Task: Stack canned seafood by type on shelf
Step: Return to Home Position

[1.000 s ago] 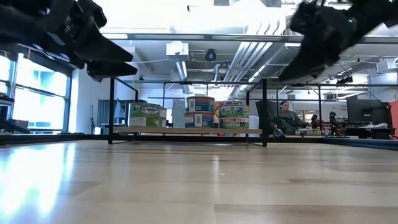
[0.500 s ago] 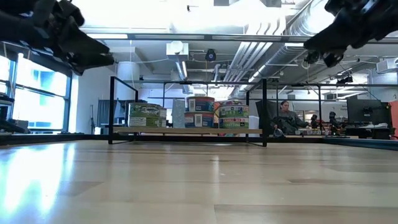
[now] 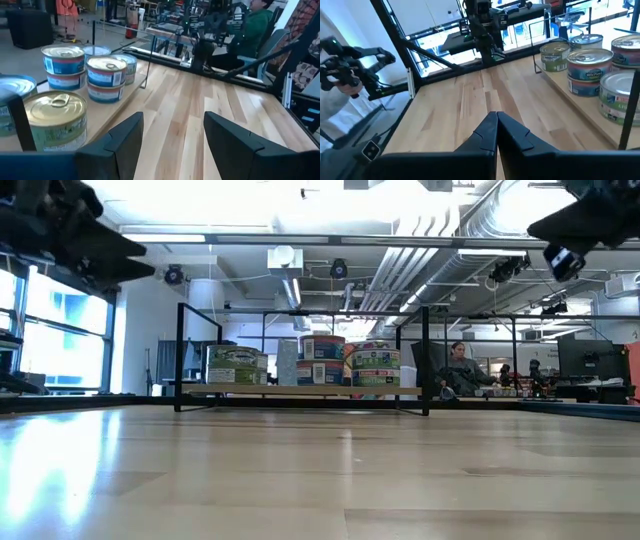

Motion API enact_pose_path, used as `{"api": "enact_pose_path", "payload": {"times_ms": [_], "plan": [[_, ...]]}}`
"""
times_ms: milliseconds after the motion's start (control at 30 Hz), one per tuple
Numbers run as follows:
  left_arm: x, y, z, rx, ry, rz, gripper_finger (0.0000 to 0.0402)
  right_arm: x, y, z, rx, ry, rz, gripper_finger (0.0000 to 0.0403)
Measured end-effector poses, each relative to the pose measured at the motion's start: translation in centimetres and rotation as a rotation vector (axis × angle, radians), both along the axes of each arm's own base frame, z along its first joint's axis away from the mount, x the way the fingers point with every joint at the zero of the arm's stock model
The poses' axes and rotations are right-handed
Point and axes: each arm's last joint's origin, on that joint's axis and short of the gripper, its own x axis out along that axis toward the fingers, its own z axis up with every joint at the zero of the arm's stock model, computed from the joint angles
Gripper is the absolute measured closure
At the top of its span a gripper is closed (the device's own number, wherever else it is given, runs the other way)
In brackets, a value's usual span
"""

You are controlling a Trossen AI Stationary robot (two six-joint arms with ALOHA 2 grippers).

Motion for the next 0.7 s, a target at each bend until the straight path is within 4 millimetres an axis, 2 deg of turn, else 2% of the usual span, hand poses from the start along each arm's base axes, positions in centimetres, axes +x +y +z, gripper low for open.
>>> {"api": "enact_pose_path", "payload": {"times_ms": [200,333,567,700], "plan": [[-0.1,0.0,-0.1,0.000,-0.003,0.001,0.0200,-0.1,0.2,-2.6,0.048,-0.104,0.067,0.0403],[0.0,0.0,0.0,0.000,-0.009,0.008,0.0200,0.6,0.4,-4.3,0.036,-0.125,0.093,0.0403],[0.2,0.0,-0.3,0.008,-0.024,0.010,0.0200,1.4,0.6,-6.2,-0.025,-0.213,0.110,0.0403],[0.6,0.0,-1.1,0.005,-0.032,0.008,0.0200,1.5,0.6,-6.2,-0.043,-0.219,0.109,0.0403]]}}
